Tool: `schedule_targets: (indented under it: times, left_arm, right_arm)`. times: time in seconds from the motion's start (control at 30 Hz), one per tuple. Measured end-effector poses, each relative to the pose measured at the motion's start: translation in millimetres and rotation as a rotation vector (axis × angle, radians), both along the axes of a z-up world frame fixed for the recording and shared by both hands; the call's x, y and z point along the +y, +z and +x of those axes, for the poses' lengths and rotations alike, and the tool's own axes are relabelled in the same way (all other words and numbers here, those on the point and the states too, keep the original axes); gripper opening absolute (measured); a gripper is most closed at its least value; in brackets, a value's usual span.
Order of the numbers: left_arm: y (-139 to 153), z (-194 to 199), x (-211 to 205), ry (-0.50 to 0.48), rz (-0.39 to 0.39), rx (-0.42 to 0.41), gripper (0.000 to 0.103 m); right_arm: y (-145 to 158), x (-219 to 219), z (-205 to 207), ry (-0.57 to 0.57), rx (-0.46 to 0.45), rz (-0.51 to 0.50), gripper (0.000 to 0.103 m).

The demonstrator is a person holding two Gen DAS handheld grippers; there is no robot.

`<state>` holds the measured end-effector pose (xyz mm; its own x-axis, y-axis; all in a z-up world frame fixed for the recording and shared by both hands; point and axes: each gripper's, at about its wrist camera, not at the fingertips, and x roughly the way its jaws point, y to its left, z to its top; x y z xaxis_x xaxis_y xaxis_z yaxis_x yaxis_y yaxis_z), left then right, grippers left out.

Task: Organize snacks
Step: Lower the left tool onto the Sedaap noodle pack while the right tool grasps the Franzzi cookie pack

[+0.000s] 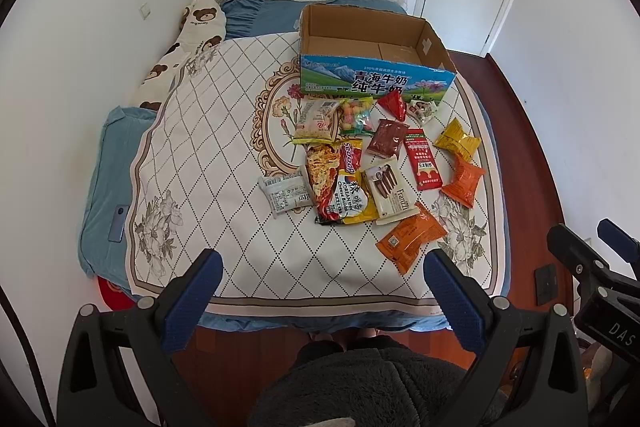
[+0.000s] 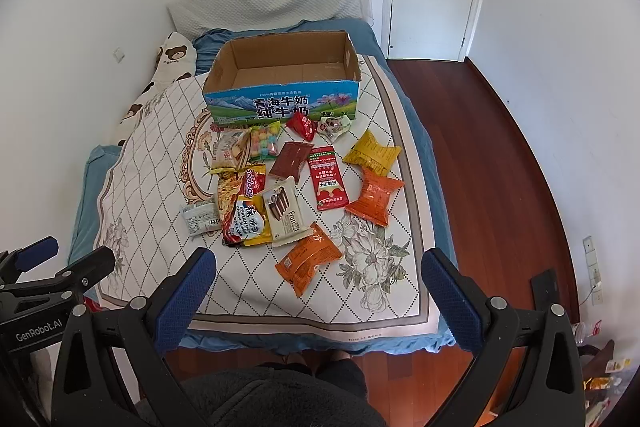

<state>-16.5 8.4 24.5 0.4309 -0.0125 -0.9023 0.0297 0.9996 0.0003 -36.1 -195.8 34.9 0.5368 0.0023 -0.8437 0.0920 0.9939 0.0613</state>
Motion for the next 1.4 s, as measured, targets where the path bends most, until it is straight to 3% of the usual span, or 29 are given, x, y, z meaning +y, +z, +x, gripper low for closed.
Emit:
schedule_targets:
  times: [0.2,0.4,0.6,0.87,0.93,1.07,1.17,1.23,1.27,1.4]
  left_arm:
    - [-6.3,2.3,-0.1,-0.006,-0.009,0.02,0.103]
    - [-32.2,23.9,4.8,0.023,0.026,0.028,0.103]
    - [-78.2,70.5,17.2,0.047,0.116,0.069,0.103]
    - [-167.8,136.2,38.3,0.086,0.079,0.265,0.103]
    - [-187.4,147.1,42.1,0.096,0.061,0.305,0.103]
    - [-215.4,162.1,44.8,0.101,0.055,0.349,0.098]
    - [-232.5,170.6,47.3,0.102,0.054,0.378,0.098]
    - [-241.1,175.0,49.5,0.105,0.055,0.395,0.098]
    - [-244.3,177.0,50.1,0.106,0.048,0.4,0.098]
    - [-251.8,186.7,46.7,0.098,0.003,0.429,0.098]
  right_arm:
    - [-3.2,-0.6,3.6,0.002,0.008,0.005,0.103]
    - [-21.9,-4.9,21.3,-0.016,0.027,0.04,0.103]
    - [-76.0,-4.2,67.6,-0.034,0.09,0.047,0.103]
    - [-183.8,16.0,152.3,-0.014,0.223,0.061,0.102]
    - [-208.7,29.3,174.2,0.015,0.25,0.074,0.097]
    - [-257.4,58.9,209.3,0.063,0.328,0.02,0.078]
    - [-292.7,78.0,227.7,0.1,0.414,-0.028,0.077]
    - [-312.2,87.7,234.7,0.123,0.452,-0.065,0.068]
    - [-317.9,90.8,236.3,0.13,0.453,-0.089,0.062]
    - [-315.6,86.6,237.3,0.115,0.446,-0.073,0.06]
